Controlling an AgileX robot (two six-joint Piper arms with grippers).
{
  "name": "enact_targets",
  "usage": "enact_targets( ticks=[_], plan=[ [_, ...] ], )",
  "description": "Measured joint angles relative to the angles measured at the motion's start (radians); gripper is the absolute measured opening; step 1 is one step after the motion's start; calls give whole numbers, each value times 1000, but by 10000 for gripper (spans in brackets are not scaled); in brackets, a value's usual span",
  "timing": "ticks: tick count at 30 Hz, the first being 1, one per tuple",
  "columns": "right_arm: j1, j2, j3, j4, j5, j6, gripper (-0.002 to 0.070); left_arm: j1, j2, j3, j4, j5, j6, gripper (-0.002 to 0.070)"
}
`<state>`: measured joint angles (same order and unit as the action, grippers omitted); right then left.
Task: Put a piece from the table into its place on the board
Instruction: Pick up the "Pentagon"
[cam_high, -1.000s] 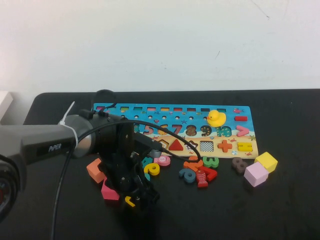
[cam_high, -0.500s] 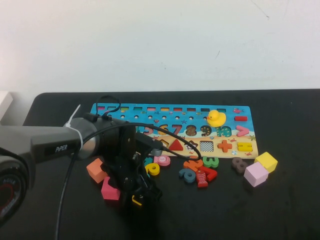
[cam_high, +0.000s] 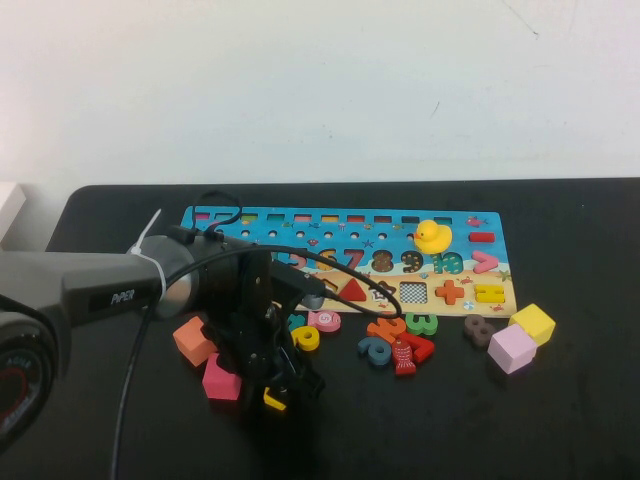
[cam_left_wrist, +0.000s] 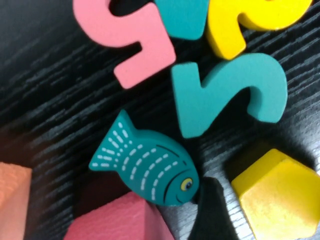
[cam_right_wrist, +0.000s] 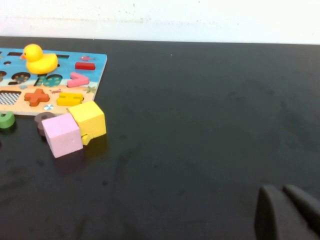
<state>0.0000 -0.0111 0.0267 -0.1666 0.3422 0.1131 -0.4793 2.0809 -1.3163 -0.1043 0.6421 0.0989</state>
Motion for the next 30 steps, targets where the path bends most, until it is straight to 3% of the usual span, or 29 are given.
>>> enact_targets(
  ticks=[21, 23, 26, 30],
  plan=[
    [0, 0, 0, 0, 0, 0, 19, 0, 24, -2, -9, -20, -3, 412],
    [0, 0, 0, 0, 0, 0, 19, 0, 24, -4, -9, -20, -2, 395],
    [0, 0, 0, 0, 0, 0, 19, 0, 24, -4, -9, -20, 0, 314],
    [0, 0, 0, 0, 0, 0, 18, 0, 24, -18, -11, 10, 29, 310]
  ],
)
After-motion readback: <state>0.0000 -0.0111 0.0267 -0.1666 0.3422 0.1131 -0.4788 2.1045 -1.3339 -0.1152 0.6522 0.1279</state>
